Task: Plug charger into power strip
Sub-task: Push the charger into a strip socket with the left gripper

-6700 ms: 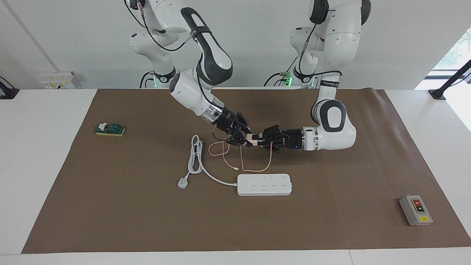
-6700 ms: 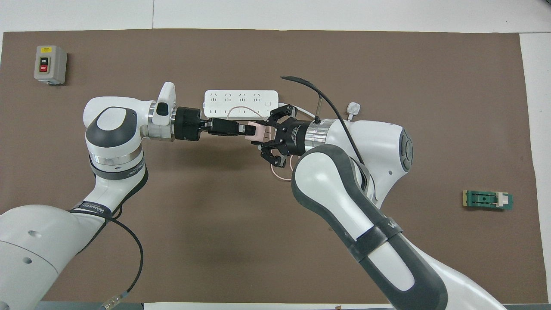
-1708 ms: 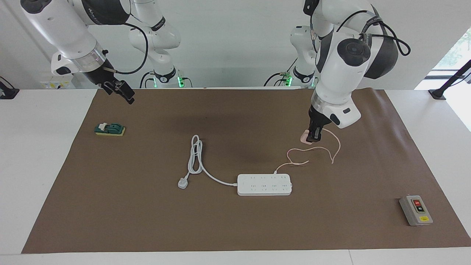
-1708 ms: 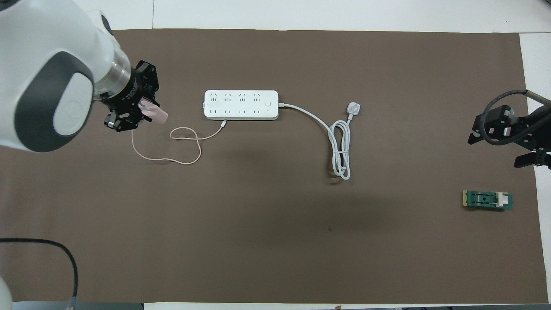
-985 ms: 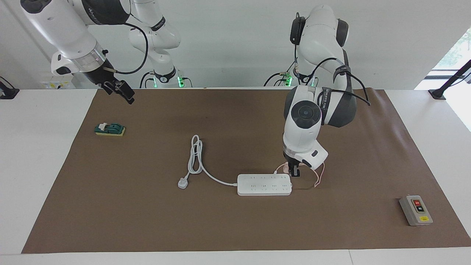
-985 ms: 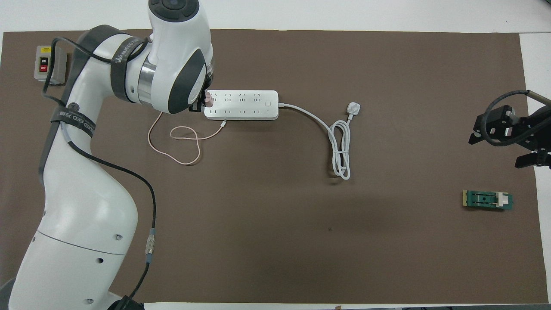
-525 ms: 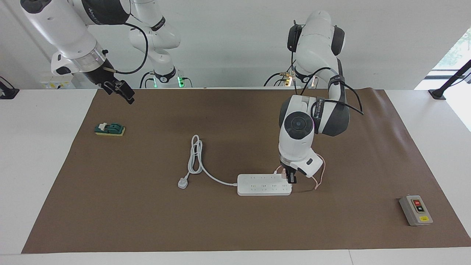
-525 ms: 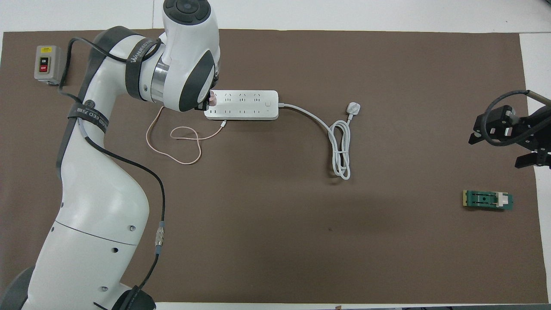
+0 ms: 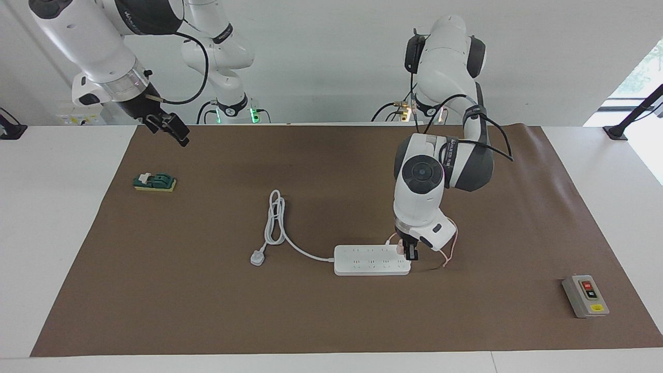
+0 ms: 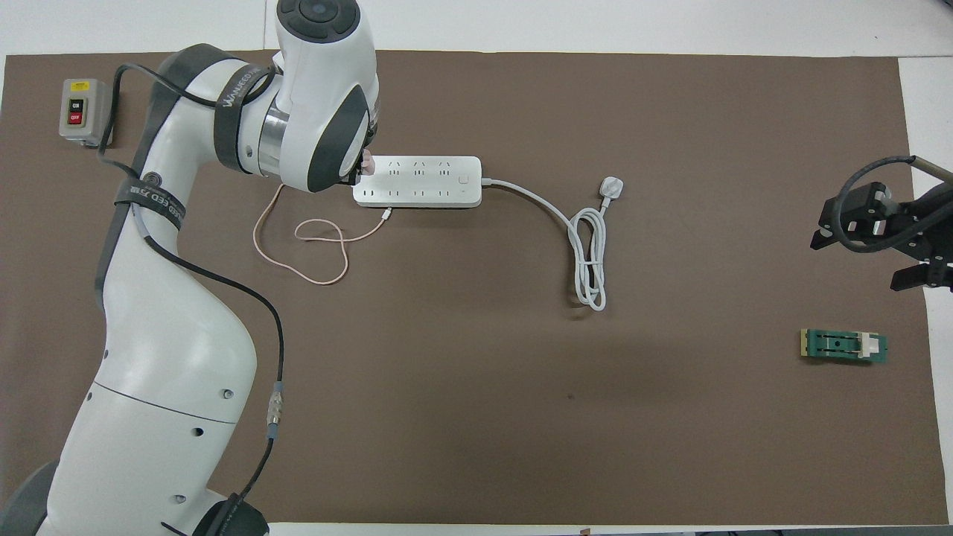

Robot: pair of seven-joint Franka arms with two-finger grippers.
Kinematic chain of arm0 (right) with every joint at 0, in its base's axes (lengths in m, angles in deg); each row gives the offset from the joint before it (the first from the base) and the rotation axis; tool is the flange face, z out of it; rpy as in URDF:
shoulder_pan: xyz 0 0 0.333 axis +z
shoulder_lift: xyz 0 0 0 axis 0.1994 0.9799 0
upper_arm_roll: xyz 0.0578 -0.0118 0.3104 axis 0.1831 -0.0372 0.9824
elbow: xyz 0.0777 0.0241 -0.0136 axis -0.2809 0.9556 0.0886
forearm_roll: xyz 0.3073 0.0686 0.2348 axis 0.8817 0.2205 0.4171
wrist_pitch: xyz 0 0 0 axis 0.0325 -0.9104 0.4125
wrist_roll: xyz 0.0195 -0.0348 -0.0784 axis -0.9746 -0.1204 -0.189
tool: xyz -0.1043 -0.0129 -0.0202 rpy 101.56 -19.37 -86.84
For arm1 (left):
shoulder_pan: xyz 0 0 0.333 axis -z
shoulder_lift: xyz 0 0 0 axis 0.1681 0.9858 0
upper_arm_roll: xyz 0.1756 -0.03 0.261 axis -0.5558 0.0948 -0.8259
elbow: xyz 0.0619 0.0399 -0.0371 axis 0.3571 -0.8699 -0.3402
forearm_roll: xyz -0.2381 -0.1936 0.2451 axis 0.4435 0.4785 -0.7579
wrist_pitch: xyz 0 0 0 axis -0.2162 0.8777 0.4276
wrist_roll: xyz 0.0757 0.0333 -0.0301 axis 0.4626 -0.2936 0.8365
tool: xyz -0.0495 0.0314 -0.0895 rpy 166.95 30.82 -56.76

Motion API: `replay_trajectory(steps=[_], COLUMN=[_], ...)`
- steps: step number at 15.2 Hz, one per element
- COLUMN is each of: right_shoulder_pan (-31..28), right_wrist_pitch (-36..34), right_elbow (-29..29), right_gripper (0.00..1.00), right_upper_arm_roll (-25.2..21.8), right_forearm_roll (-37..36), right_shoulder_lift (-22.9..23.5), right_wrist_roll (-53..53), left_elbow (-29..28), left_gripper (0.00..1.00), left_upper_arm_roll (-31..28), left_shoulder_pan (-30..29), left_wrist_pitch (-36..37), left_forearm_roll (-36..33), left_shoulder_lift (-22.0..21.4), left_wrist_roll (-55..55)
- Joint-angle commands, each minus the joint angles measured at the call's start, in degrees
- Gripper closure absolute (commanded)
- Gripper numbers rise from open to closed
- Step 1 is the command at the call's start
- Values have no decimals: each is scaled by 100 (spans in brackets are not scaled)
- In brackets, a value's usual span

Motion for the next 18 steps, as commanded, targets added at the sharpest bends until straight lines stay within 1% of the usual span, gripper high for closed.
replay_trajectory(steps=[1, 4, 10, 12, 18], right_shoulder_pan=[-87, -87, -87, -87, -87], right_wrist_pitch=[-56, -56, -56, -56, -56], right_elbow=[15, 15, 15, 15, 15], right_gripper=[0, 0, 0, 0, 0], right_upper_arm_roll=[69, 69, 69, 60, 69], right_forearm_roll=[-22, -22, -22, -22, -22], right_shoulder_lift=[-53, -53, -53, -53, -53], right_wrist_roll=[-108, -108, -108, -108, -108], left_elbow=[-510, -571, -1160, -1301, -1389], left_gripper=[100, 100, 100, 100, 100], left_upper_arm_roll=[-55, -55, -64, -64, -56], left_shoulder_pan=[88, 88, 96, 96, 105], left_wrist_pitch=[-347, -505, -804, -857, -875], left_forearm_roll=[-78, -87, -95, -104, -104], left_shoulder_lift=[-224, -233, -514, -532, -532], left_wrist_roll=[-38, -47, -73, -73, -73])
